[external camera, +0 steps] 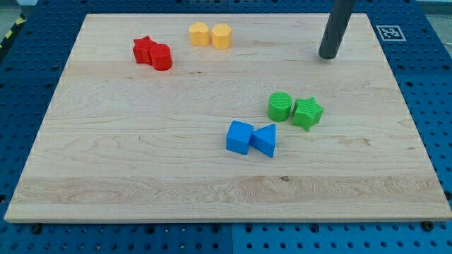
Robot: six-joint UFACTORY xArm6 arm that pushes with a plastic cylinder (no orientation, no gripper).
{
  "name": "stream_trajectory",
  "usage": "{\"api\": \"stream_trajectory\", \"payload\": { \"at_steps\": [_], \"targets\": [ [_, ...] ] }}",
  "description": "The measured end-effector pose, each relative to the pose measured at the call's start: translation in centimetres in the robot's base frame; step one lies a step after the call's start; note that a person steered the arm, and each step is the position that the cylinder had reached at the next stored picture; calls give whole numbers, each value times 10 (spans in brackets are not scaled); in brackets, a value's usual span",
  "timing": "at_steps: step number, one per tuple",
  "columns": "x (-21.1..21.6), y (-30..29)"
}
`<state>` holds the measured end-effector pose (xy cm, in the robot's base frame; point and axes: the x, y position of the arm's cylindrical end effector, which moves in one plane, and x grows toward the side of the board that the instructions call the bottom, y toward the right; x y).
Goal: Push green circle along with green star down a bit
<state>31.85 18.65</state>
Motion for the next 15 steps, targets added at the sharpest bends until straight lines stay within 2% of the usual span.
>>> {"api": "stream_trajectory", "payload": {
  "at_steps": [3, 4, 6, 10, 15],
  "targets": [
    [0, 4],
    [16, -2],
    [71, -93],
    [109, -178],
    [121, -110]
  ]
}}
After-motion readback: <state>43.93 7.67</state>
